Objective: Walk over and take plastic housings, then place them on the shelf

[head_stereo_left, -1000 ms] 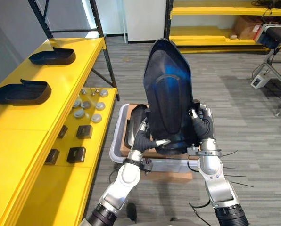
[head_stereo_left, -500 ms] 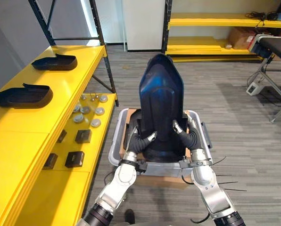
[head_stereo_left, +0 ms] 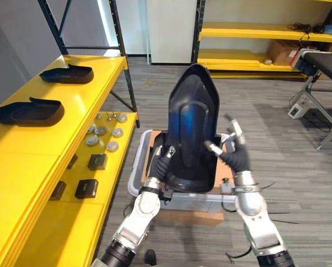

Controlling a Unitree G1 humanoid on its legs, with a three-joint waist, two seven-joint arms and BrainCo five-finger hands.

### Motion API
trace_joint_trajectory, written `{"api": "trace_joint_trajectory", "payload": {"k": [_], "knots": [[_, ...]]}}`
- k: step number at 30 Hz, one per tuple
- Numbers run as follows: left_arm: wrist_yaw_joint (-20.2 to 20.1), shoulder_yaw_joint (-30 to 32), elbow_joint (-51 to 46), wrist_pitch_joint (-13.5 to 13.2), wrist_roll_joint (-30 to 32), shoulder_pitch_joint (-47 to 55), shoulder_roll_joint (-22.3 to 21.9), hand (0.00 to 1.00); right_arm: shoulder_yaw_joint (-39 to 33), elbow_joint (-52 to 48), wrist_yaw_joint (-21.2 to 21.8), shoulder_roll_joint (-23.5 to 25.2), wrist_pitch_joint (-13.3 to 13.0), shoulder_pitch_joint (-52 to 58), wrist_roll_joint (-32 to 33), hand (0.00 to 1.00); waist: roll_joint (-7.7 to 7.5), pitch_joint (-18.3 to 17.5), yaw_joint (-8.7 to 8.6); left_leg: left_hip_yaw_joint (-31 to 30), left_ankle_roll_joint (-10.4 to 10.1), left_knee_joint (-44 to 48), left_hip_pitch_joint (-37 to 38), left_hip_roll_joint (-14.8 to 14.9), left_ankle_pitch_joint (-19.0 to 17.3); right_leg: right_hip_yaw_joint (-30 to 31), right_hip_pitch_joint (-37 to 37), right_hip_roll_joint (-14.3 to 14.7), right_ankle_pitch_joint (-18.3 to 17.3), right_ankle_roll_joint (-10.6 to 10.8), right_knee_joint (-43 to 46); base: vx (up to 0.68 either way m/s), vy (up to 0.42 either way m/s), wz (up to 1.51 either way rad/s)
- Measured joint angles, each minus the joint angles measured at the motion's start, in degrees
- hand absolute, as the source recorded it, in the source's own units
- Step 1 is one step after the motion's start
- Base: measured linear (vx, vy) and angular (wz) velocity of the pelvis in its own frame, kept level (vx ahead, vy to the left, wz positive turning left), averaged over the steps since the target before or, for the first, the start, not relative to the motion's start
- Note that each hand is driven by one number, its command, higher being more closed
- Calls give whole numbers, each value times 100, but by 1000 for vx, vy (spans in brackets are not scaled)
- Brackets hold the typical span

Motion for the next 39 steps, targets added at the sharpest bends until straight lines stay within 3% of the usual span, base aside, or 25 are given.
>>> {"api": "trace_joint_trajectory", "payload": {"k": [5,12,19,24,28,29,30,31,32,33,34,36,37,39], "knots": [[-1,349,-347,-37,95,202,-74,100,-1092,324,-190,21,-159,254,496,0,2,1,-43,-14,-2,-1,-13,-2,-3,-46,0,-3,-4,3,-8,0,0,0],[5,897,-816,-126,88,593,-152,100,-1861,2394,-301,176,-72,995,760,0,46,14,-175,-59,-18,-1,-68,-4,-16,-70,-11,-2,-5,4,-45,0,0,3],[-69,1010,-953,-283,21,864,-188,100,-1766,5711,513,622,182,1454,1464,0,148,52,-163,-117,-25,0,-29,3,-24,-147,129,-8,-17,6,-42,11,-3,7],[-129,1021,-954,-318,-36,1099,-210,100,-1531,6916,812,940,333,1552,1717,0,97,154,-65,-295,-36,-1,56,-14,-97,-395,301,-34,-214,5,109,-25,-12,24],[-131,1010,-958,-321,-149,1227,-351,100,-1054,7105,857,1013,528,1563,1709,0,62,194,85,-359,-11,34,-189,-87,-113,-957,249,-106,-461,73,437,-35,-12,79],[-130,991,-966,-321,-154,1227,-414,100,-1043,7131,878,1039,531,1531,1703,0,54,214,90,-287,206,162,-427,-117,-263,-1429,261,-191,-464,43,488,-6,-8,182],[-122,978,-970,-323,-165,1219,-444,100,-1056,7187,875,1052,534,1467,1696,0,-30,269,86,58,572,241,-555,-149,-556,-1767,314,-302,-464,42,440,10,53,219],[-113,976,-984,-332,-228,1194,-471,100,-1074,7406,873,1041,543,1308,1658,0,-121,387,97,908,791,695,-745,-66,-742,-2205,377,-515,-458,39,380,21,61,180],[-109,964,-987,-337,-264,1183,-499,100,-1070,7468,873,996,553,1218,1650,0,-110,442,111,1364,839,1001,-862,68,-787,-2409,413,-558,-463,46,379,24,77,182],[-100,964,-986,-341,-274,1195,-539,100,-1073,7503,869,896,588,1087,1588,0,-37,484,123,2284,977,1523,-947,312,-886,-2787,496,-578,-500,91,412,96,79,184],[-106,948,-984,-342,-275,1176,-529,100,-1054,7538,866,761,633,950,1504,0,15,519,99,2954,844,1695,-879,481,-1010,-3224,662,-648,-617,208,554,112,88,160],[-118,883,-989,-368,-301,1150,-497,100,-1042,7530,860,708,664,807,1401,0,-31,569,101,3421,961,1813,-811,499,-1257,-3507,810,-795,-620,220,593,166,115,124],[-137,831,-990,-380,-376,1074,-491,100,-1036,7521,847,689,670,690,1324,0,-21,580,104,3531,896,1979,-787,457,-1365,-3756,947,-856,-675,338,599,195,122,117],[-137,768,-992,-394,-407,1024,-508,100,-1035,7541,843,646,725,473,1250,0,-30,623,123,3266,903,2167,-850,285,-1514,-4013,1110,-1008,-695,410,665,164,160,88]]}}
